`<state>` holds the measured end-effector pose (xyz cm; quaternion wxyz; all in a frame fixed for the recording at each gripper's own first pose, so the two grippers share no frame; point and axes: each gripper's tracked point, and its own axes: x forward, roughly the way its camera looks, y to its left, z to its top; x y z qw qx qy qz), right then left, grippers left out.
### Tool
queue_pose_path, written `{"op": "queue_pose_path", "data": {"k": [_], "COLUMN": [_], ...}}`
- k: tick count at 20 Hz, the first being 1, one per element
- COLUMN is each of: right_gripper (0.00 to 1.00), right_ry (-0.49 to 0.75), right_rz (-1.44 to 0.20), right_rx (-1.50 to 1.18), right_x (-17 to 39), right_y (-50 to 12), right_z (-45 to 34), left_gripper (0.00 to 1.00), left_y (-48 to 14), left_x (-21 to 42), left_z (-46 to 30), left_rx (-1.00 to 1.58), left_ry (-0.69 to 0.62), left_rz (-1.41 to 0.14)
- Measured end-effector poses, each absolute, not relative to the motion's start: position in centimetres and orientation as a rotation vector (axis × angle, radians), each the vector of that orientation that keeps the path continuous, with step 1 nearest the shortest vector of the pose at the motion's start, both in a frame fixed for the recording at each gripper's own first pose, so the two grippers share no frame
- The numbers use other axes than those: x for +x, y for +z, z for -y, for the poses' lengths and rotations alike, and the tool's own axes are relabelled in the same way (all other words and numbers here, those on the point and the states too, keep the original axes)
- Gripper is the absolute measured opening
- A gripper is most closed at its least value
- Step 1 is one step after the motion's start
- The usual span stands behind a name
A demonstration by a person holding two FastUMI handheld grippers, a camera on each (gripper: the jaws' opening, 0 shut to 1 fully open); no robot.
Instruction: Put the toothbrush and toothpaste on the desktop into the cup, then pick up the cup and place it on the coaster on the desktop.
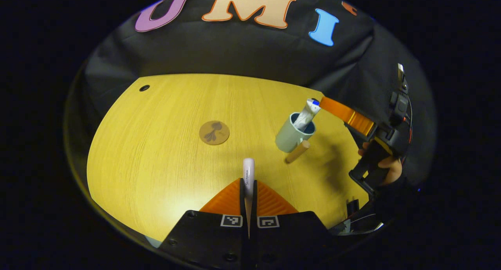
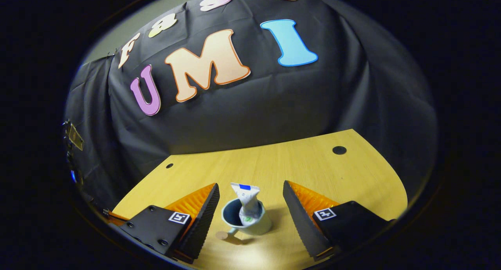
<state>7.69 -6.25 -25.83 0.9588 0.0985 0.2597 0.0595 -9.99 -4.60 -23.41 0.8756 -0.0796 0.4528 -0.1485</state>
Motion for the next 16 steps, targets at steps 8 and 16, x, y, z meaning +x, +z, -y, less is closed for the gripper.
{"op": "queue_pose_path", "data": {"k": [8, 16], "right_gripper": [0.99, 0.99], "right_ry": [-0.008, -0.026], "right_rz": [-0.553, -0.58], "right_rx": [0.241, 0.225], "right_x": [2.9, -1.1], "right_y": [-25.3, -24.9], "right_z": [13.1, 15.2], "left_gripper": [0.0, 0.0], "left_y": [-19.8, -17.5], "left_x": [-3.2, 4.5], "left_z": [10.0, 14.3], "left_rx": [-0.227, -0.349], "left_ry": [-0.403, -0.38], "left_rz": [-0.769, -0.611]}}
